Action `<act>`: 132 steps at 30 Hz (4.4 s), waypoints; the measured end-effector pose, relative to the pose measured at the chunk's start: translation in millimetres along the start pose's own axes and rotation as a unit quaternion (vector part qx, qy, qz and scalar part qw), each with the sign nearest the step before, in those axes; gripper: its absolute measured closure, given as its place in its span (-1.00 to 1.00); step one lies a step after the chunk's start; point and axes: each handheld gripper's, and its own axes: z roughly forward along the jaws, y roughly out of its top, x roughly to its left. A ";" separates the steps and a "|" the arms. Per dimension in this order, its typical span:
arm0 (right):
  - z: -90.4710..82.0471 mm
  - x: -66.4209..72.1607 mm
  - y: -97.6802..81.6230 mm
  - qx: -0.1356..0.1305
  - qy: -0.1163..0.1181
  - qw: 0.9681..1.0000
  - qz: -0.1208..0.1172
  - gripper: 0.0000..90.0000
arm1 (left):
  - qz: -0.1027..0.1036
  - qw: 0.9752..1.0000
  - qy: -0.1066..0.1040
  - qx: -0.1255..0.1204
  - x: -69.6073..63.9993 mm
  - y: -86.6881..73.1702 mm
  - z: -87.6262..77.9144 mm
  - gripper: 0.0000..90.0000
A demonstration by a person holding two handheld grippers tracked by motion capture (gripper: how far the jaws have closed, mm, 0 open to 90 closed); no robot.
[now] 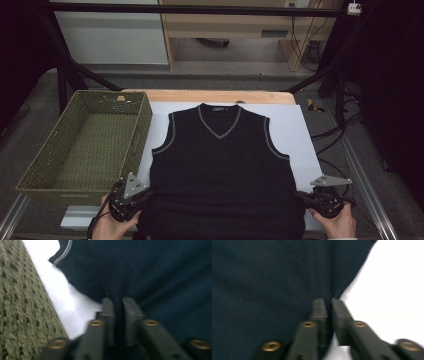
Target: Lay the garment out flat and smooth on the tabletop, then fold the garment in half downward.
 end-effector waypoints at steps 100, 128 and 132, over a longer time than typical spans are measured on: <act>74.3 -32.6 126.6 -0.140 -0.021 0.990 -0.016 -0.77 | -0.080 0.987 -0.074 -0.114 70.1 115.4 120.0 -0.97; 121.4 -58.0 152.3 -0.086 -0.050 0.995 0.007 -0.57 | -0.104 0.993 0.012 -0.050 111.5 95.3 172.9 -0.39; 128.9 -60.7 152.4 -0.068 -0.050 0.996 0.004 -0.44 | -0.112 0.993 0.008 -0.041 114.2 91.7 178.3 -0.13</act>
